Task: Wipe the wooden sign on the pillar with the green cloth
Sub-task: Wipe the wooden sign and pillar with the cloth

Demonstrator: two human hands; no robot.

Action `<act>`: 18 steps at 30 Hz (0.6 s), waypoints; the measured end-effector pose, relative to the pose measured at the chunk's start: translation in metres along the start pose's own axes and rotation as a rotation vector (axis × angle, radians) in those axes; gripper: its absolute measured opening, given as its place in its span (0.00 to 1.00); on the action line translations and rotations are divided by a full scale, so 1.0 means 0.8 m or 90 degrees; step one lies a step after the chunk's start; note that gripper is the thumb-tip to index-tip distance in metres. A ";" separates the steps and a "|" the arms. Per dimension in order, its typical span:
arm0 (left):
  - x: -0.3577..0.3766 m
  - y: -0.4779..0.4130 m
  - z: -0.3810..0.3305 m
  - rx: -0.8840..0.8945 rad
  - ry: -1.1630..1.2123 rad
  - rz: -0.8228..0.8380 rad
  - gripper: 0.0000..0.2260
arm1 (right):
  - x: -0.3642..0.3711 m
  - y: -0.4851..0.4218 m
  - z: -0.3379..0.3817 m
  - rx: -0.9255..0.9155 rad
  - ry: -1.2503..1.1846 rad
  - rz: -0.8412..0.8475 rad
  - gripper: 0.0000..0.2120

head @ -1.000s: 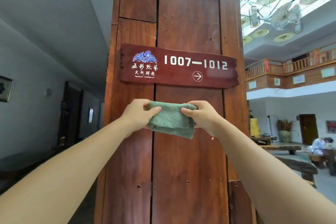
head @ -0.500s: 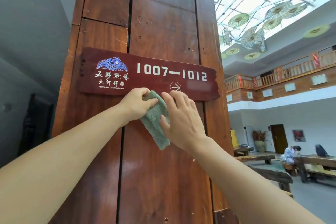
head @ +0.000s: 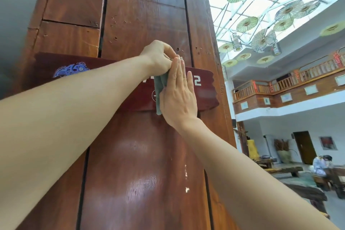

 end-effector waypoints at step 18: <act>-0.169 0.093 0.222 0.105 -0.622 -0.326 0.37 | 0.045 -0.008 -0.103 0.290 0.101 0.045 0.32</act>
Point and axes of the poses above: each hand's wrist, its own y-axis away from the middle knuckle, its own x-axis out of the palm, z = x × y, the point moved 8 cm from there along -y, towards the middle knuckle, and after that the axes turned 9 degrees about -z, right-handed, at the moved point
